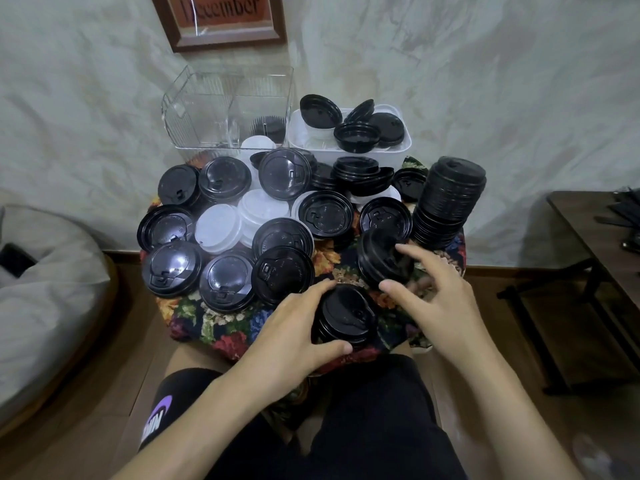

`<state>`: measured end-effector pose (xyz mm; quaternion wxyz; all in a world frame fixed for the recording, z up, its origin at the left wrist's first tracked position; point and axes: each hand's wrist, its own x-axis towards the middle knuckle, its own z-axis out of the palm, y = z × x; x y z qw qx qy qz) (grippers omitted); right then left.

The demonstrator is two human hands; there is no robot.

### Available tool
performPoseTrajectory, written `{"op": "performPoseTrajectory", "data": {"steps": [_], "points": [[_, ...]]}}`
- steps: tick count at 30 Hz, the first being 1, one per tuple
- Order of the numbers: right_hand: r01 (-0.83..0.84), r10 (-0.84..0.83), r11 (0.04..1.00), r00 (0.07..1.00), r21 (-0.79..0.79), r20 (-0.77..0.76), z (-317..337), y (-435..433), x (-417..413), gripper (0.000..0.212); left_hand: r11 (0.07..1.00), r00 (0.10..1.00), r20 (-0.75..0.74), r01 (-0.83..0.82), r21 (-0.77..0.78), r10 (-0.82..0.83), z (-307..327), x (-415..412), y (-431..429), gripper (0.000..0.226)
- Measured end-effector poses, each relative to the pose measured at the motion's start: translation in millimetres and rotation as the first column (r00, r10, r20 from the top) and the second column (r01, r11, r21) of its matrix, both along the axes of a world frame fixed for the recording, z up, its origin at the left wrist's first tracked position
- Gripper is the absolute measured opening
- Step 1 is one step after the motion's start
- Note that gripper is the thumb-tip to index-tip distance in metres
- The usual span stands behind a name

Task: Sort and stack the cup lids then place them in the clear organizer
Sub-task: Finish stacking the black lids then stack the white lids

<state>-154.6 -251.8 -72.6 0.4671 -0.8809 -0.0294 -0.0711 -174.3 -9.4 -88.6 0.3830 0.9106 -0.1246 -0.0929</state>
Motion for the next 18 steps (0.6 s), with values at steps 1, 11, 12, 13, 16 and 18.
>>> {"op": "performPoseTrajectory", "data": {"steps": [1,11,12,13,16,18], "points": [[-0.064,0.064,0.998,0.998,0.007,-0.021,0.2,-0.7,-4.0,0.053,1.0,1.0,0.009,0.0,0.01,0.0,-2.0,0.8,0.0,0.091],[-0.289,0.264,0.945,0.95,-0.15,-0.168,-15.4,2.0,-15.6,0.058,0.997,0.996,0.067,-0.057,0.052,0.053,-16.3,2.1,-3.7,0.122],[-0.292,0.262,0.94,0.949,-0.173,-0.177,-15.1,2.5,-16.0,0.058,0.997,0.997,0.055,-0.056,0.058,0.053,-17.9,2.1,-3.4,0.126],[-0.298,0.263,0.934,0.947,-0.197,-0.182,-14.7,3.8,-16.6,0.058,0.997,0.998,0.049,-0.054,0.064,0.051,-18.3,1.9,-3.1,0.126],[-0.303,0.266,0.923,0.948,-0.236,-0.175,-14.3,9.8,-16.4,0.061,0.997,0.997,0.059,-0.048,0.06,0.045,-17.4,0.3,-1.4,0.122],[-0.298,0.262,0.922,0.95,-0.246,-0.168,-15.5,11.7,-15.2,0.065,0.998,0.995,0.086,-0.044,0.044,0.04,-18.0,-0.5,1.3,0.116]]}}
